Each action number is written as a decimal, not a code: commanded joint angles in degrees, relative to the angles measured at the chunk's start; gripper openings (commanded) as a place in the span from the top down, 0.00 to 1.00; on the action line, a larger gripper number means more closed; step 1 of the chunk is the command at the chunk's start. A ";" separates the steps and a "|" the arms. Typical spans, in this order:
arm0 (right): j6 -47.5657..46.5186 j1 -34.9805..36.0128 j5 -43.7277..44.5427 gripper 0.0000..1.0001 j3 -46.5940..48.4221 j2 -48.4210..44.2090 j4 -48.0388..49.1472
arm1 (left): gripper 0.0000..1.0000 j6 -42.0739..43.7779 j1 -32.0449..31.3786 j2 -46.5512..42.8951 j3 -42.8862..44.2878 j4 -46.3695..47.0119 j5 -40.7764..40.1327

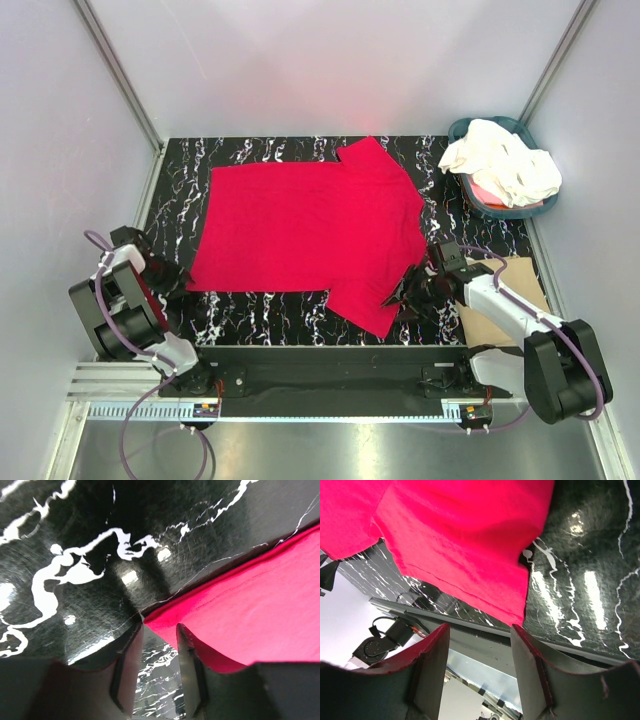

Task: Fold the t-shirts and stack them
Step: Flatten the tshirt out, then fold the tshirt

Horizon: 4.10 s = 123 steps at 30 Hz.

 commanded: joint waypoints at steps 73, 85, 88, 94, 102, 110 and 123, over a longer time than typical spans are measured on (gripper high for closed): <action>6.13 5.58 0.92 1.00 -7.21 5.08 5.37 | 1.00 1.56 -0.44 -5.35 -0.28 1.11 -3.19; 4.90 5.66 0.04 1.00 -4.93 -17.69 -11.77 | 1.00 -0.90 -0.35 -11.50 -2.65 0.06 -4.86; 4.54 5.58 -0.05 1.00 -4.31 -19.80 -14.76 | 1.00 -1.34 -0.44 -13.08 -3.53 -0.29 -4.86; 4.19 5.58 -1.28 1.00 -3.79 -22.53 -17.31 | 1.00 -1.61 -0.44 -15.28 -4.32 -0.99 -5.74; -0.45 5.40 4.60 1.00 4.73 -14.72 -17.14 | 1.00 -1.25 -1.05 -13.53 -2.30 -1.17 -3.37; -8.28 0.05 4.70 1.00 18.35 0.04 -16.52 | 1.00 -1.43 -4.22 -11.60 3.15 -1.52 -4.68; -16.11 -8.83 0.48 1.00 37.15 18.59 -16.61 | 1.00 -3.89 -8.95 -1.67 11.93 -0.91 -4.95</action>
